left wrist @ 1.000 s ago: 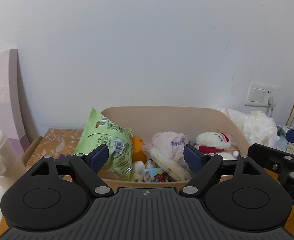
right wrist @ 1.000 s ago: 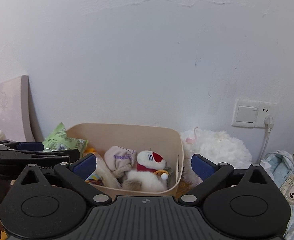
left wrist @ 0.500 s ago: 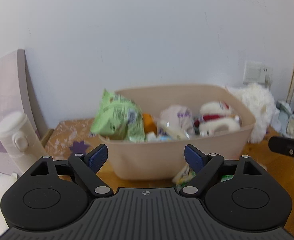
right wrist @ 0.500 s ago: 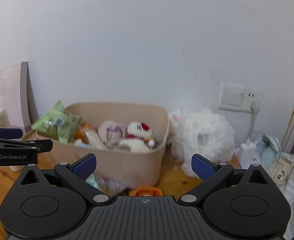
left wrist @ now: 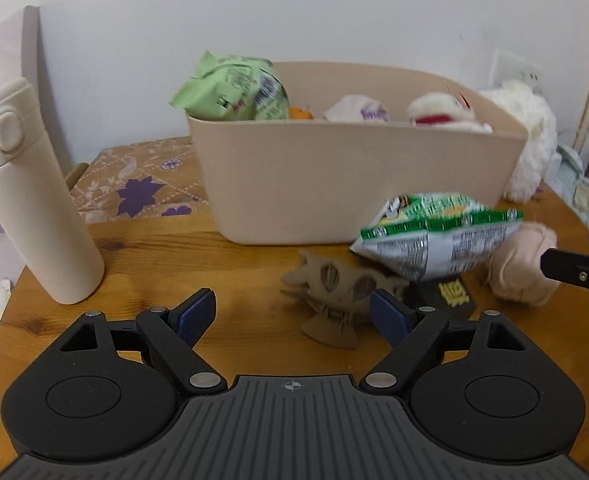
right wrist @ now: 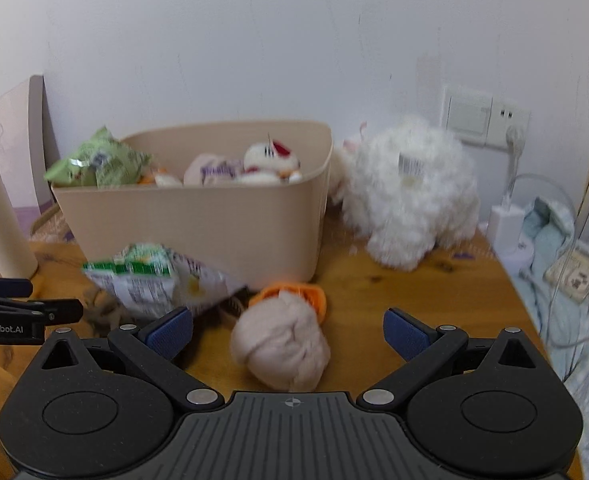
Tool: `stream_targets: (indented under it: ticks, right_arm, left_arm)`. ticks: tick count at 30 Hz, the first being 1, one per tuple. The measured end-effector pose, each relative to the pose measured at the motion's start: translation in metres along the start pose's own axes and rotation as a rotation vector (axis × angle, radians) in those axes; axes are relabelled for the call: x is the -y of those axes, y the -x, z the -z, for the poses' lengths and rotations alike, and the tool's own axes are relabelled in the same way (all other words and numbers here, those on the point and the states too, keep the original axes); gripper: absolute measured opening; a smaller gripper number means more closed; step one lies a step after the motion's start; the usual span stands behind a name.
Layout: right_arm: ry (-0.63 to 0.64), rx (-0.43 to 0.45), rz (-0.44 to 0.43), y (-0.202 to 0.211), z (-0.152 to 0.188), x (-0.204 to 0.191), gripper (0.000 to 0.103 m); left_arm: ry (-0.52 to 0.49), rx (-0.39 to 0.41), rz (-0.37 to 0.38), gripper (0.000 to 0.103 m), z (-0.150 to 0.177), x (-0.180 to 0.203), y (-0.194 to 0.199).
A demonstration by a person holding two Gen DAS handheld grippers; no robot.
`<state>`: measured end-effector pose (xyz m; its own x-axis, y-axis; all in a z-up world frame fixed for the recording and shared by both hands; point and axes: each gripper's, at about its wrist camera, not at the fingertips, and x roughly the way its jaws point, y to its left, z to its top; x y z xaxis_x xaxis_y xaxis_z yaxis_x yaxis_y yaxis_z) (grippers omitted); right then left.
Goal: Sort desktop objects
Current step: 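Grasp the brown claw clip with the left tool while the right tool grasps the pink knit ball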
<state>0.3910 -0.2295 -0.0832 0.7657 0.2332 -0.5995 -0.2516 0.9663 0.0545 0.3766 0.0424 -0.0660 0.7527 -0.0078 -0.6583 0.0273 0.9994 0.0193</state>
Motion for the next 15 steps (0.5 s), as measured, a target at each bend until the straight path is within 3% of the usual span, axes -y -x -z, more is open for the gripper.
stream_targets:
  ticks: [5, 15]
  right_arm:
    - [0.011, -0.024, 0.026, -0.013, 0.009, 0.0, 0.103]
    - [0.039, -0.044, 0.043, -0.033, 0.017, 0.002, 0.103]
  left_arm:
    - [-0.089, -0.003, 0.013, 0.086, 0.008, 0.009, -0.01]
    - [-0.156, 0.029, 0.044, 0.086, 0.014, 0.017, -0.035]
